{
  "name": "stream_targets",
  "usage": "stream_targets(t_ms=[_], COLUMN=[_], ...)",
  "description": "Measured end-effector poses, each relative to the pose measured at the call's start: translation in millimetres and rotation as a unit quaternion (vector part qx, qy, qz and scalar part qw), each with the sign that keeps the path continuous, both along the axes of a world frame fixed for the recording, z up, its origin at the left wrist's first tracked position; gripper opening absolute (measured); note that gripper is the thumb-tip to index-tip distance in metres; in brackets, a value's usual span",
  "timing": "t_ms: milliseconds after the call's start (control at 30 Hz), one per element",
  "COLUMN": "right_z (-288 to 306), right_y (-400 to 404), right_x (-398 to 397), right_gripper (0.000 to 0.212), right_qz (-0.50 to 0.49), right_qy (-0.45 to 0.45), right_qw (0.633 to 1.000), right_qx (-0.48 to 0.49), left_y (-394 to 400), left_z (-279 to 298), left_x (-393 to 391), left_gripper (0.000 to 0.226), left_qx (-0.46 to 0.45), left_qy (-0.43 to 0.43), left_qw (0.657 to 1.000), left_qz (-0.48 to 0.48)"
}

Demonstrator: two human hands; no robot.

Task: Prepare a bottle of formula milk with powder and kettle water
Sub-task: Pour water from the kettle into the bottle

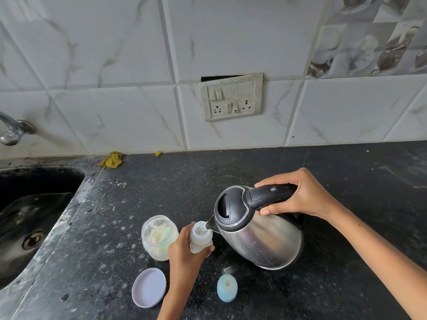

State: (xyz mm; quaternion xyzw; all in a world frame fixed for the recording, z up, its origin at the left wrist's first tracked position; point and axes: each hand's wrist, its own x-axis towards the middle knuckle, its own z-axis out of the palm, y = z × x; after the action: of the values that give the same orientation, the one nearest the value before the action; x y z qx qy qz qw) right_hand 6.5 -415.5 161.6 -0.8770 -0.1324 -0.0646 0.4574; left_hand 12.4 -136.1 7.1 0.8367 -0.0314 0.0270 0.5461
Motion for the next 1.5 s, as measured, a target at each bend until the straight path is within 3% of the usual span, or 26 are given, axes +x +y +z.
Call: stream_targets(t_ms=[600,1000,1133,1233,1300,1400,1500], right_z=[-52,-83,-83,-82,-85,-91,-108], right_y=[-36,-30,-28,-24,-15,14,54], right_x=[-33,-34,-38,-44,-54,-77,-96], right_gripper=[0.055,0.051,0.047,0.052,0.049,0.025,0.013], right_qz=[-0.126,-0.184,-0.193,-0.229,-0.288,-0.331,-0.257], right_qy=[-0.059,-0.063,-0.068,-0.134,-0.218,-0.315,-0.293], right_qw=[0.975,0.962,0.97,0.964,0.932,0.887,0.917], right_qx=[0.172,0.192,0.133,0.029,-0.035,-0.066,-0.082], left_y=[-17,-7,-3,3,7,15,25], left_z=[17,9,10,8,7,2,-7], left_x=[0,-4,-12,-22,-31,-43,-54], left_gripper=[0.059,0.059,0.059,0.056,0.056,0.058,0.059], left_qx=[-0.003,-0.01,-0.011,-0.007,-0.01,-0.011,-0.01], left_qy=[-0.007,-0.008,-0.01,-0.008,-0.006,0.0,0.011], left_qw=[1.0,1.0,1.0,1.0,1.0,1.0,1.0], left_qz=[-0.028,-0.019,-0.012,-0.002,0.005,0.011,0.015])
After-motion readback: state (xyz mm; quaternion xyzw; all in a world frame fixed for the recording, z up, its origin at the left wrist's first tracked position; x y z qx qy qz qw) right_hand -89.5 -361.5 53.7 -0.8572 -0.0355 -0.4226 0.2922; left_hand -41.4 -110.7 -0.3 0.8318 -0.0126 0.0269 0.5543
